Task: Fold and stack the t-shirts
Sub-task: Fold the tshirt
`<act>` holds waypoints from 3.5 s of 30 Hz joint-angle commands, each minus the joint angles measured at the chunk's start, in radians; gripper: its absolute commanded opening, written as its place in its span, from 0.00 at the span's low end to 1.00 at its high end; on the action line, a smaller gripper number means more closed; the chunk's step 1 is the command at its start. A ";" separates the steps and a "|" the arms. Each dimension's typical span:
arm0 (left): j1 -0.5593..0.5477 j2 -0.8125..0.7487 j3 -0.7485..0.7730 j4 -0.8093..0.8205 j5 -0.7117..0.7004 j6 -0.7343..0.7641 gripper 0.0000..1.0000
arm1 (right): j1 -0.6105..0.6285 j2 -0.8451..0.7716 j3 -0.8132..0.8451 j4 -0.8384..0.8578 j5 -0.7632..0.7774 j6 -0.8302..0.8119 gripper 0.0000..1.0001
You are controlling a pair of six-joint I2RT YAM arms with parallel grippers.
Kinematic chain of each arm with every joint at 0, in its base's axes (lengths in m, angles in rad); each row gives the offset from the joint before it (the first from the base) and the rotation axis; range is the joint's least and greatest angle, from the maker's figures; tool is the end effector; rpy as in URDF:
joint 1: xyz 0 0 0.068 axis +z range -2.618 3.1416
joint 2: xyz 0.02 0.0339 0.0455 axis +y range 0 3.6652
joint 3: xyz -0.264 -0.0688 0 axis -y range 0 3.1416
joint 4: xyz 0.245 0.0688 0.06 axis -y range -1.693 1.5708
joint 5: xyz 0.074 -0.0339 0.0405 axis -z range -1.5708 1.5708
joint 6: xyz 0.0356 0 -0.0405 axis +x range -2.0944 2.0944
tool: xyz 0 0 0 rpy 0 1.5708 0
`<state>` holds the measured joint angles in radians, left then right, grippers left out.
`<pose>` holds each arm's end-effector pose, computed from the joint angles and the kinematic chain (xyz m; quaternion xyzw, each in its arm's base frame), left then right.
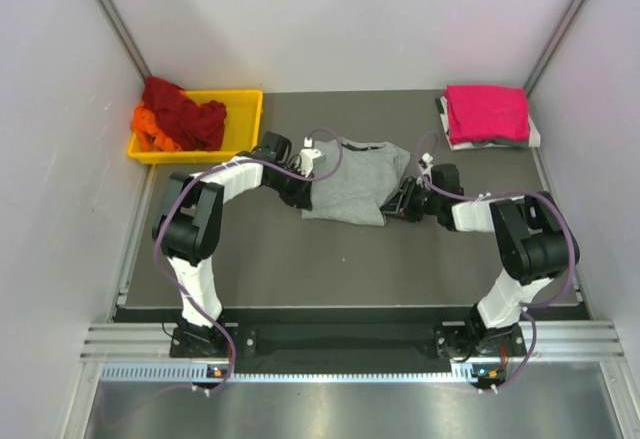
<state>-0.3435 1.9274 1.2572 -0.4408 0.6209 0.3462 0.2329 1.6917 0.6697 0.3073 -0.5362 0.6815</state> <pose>0.3575 -0.1499 0.1635 0.3789 0.8490 -0.2972 0.2174 0.2973 0.0892 0.1293 0.0879 0.8798 0.3929 0.2528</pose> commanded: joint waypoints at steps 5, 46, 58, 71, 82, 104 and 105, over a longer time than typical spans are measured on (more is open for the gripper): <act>-0.006 -0.011 0.018 -0.024 0.023 0.024 0.00 | 0.025 0.003 0.028 0.108 0.002 0.029 0.32; 0.057 0.106 0.433 0.002 -0.105 -0.153 0.60 | -0.090 -0.054 0.393 -0.352 0.156 -0.275 0.41; 0.018 0.347 0.665 0.027 -0.132 -0.161 0.57 | -0.035 0.259 0.642 -0.415 0.134 -0.297 0.45; 0.015 0.309 0.627 0.050 -0.076 -0.176 0.00 | -0.030 0.218 0.604 -0.418 0.169 -0.295 0.00; 0.014 0.260 0.673 0.054 -0.110 -0.184 0.00 | -0.041 0.076 0.553 -0.384 0.274 -0.283 0.00; -0.043 0.525 0.915 0.246 -0.263 -0.216 0.00 | -0.104 0.175 0.472 -0.140 0.418 -0.122 0.00; -0.046 0.538 0.926 0.249 -0.285 -0.217 0.01 | -0.104 0.181 0.472 -0.139 0.424 -0.117 0.00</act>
<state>-0.3737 2.4374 2.1250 -0.2825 0.3946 0.1360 0.1471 1.8511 1.1439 0.0986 -0.1848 0.5316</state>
